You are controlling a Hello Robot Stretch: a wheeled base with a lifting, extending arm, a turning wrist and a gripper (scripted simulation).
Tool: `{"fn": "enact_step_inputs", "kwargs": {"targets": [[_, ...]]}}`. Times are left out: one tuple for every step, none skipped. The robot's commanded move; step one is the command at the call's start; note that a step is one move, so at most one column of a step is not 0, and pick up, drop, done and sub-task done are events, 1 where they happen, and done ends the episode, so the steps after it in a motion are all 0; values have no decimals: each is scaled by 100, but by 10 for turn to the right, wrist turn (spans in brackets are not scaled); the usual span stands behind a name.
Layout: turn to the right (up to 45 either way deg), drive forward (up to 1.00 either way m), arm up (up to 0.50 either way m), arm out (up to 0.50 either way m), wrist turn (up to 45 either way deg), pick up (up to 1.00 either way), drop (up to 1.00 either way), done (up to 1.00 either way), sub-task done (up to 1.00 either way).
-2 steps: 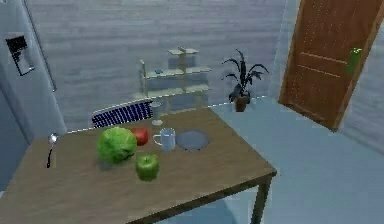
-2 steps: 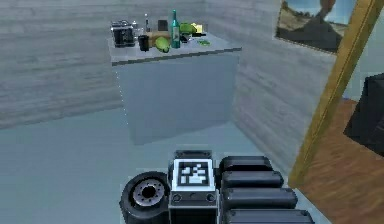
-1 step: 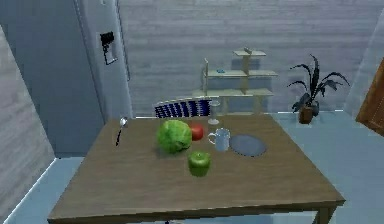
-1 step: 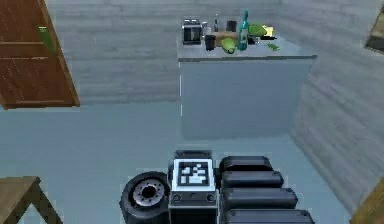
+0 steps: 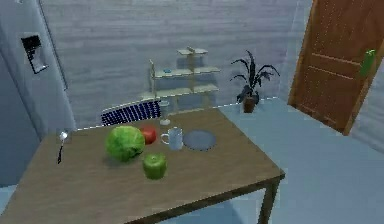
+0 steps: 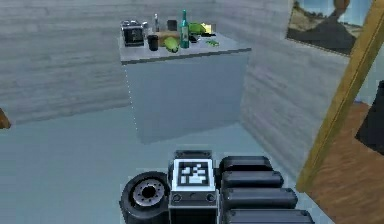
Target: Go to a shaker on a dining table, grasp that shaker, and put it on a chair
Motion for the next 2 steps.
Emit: {"fn": "enact_step_inputs", "kwargs": {"targets": [[-450, 0, 0, 0, 0, 0, 0, 0, 0], [-450, 0, 0, 0, 0, 0, 0, 0, 0]]}}
